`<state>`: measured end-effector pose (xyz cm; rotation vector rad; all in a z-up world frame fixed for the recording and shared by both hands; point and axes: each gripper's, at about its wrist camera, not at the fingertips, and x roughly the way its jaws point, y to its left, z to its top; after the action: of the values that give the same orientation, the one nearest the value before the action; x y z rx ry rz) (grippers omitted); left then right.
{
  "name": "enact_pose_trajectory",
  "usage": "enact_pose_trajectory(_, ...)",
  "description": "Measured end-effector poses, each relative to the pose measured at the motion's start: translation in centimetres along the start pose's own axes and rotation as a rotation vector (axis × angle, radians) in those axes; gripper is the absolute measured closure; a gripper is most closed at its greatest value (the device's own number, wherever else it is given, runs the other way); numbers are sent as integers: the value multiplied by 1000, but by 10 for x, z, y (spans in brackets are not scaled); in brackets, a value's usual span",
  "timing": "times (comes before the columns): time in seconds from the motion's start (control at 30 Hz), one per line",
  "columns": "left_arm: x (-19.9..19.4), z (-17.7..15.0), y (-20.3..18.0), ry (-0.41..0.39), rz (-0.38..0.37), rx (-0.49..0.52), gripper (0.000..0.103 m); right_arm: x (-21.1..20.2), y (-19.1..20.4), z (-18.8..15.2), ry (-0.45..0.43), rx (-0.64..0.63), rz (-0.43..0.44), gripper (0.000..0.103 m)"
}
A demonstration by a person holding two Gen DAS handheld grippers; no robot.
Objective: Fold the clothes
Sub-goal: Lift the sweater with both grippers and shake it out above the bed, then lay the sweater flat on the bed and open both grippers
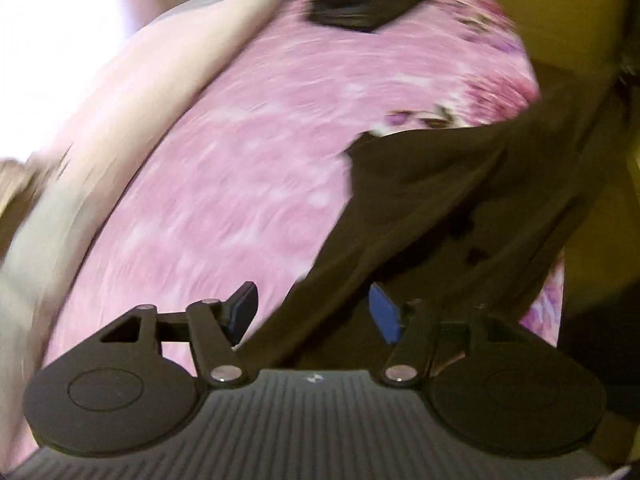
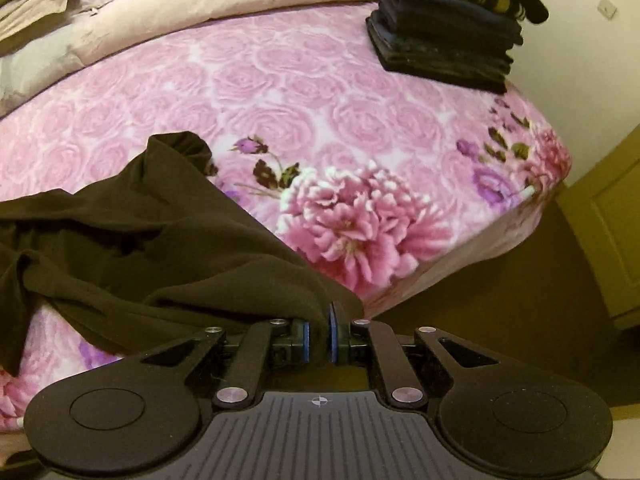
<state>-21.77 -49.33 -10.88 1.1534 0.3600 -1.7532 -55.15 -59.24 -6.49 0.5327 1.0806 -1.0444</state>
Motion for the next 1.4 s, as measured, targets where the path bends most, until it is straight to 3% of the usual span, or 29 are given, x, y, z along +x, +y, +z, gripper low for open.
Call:
enact_pose_trajectory(0.17, 62, 44, -59, -10, -87, 327, 43, 40, -7, -3, 27, -1, 85, 95)
enact_pose_trajectory(0.3, 109, 58, -96, 25, -149, 478, 45, 60, -26, -3, 56, -39, 182, 95)
enact_pose_trajectory(0.33, 120, 60, -104, 39, -161, 507, 50, 63, -30, -3, 62, -50, 205, 95)
enact_pose_trajectory(0.4, 138, 66, -116, 67, -181, 546, 74, 69, -38, -2, 74, -71, 252, 95)
enact_pose_trajectory(0.43, 143, 71, -117, 81, -189, 544, 94, 72, -41, -1, 83, -80, 274, 95)
enact_pose_trajectory(0.47, 148, 75, -118, 94, -196, 542, 95, 75, -44, 1, 94, -87, 292, 95)
enact_pose_trajectory(0.53, 141, 92, -101, 84, -173, 444, 96, 78, -48, 6, 98, -88, 318, 95)
enact_pose_trajectory(0.6, 123, 108, -67, 61, -97, 288, 96, 79, -51, 15, 86, -95, 348, 95)
enact_pose_trajectory(0.7, 90, 128, 1, 40, 99, 39, 97, 72, -52, 42, -1, -146, 395, 95)
enact_pose_trajectory(0.83, 33, 131, 94, 17, 381, -264, 97, 67, -49, 83, -114, -200, 426, 95)
enact_pose_trajectory(0.97, -35, 116, 166, -19, 620, -464, 97, 68, -58, 132, -224, -152, 415, 96)
enact_pose_trajectory(1.1, -92, 94, 202, -48, 776, -564, 97, 61, -71, 183, -335, -63, 367, 96)
enact_pose_trajectory(1.17, -102, 76, 215, -27, 819, -632, 96, 58, -73, 206, -385, -36, 335, 96)
enact_pose_trajectory(1.23, -92, 53, 226, 35, 809, -707, 90, 64, -66, 226, -405, -23, 287, 95)
enact_pose_trajectory(1.4, -48, -21, 208, 205, 674, -833, 70, 97, -25, 241, -315, -64, 214, 95)
